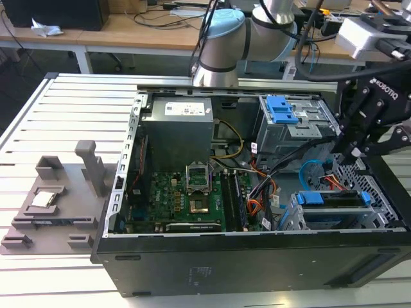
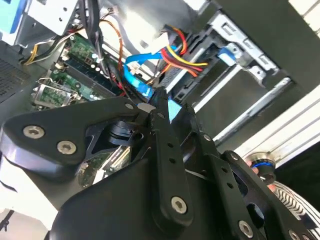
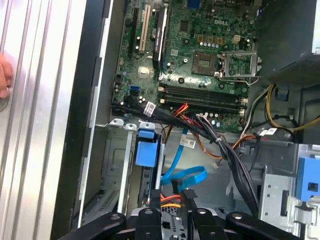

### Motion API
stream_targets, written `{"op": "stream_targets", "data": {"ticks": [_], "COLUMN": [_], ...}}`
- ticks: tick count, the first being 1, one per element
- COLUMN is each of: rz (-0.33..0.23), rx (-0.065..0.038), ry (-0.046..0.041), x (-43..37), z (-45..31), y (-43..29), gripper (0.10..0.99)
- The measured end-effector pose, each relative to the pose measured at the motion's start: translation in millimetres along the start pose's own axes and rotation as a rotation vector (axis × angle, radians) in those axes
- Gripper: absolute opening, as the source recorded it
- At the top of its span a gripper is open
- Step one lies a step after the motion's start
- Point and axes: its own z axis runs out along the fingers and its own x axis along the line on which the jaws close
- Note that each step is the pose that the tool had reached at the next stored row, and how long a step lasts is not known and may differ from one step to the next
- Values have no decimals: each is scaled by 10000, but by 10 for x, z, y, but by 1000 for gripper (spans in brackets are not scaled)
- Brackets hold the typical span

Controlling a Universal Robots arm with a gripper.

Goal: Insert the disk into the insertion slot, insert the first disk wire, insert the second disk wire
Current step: 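Insert the second disk wire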

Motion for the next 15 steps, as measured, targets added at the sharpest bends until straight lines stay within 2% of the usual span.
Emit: {"op": "stream_targets", "data": {"ticks": [1, 3, 8, 10, 12, 13, 15], "rz": [-59, -413, -1133, -1604, -1667, -1663, -1662], "rx": [7, 15, 36, 37, 25, 13, 8], "ry": [-26, -35, 11, 47, 108, 170, 187], "x": [-13, -22, -77, -114, -115, -114, -105], "z": [27, 93, 182, 253, 259, 260, 260], "y": [39, 73, 89, 81, 81, 81, 82], "gripper": [302, 302, 302, 302, 302, 302, 302]}}
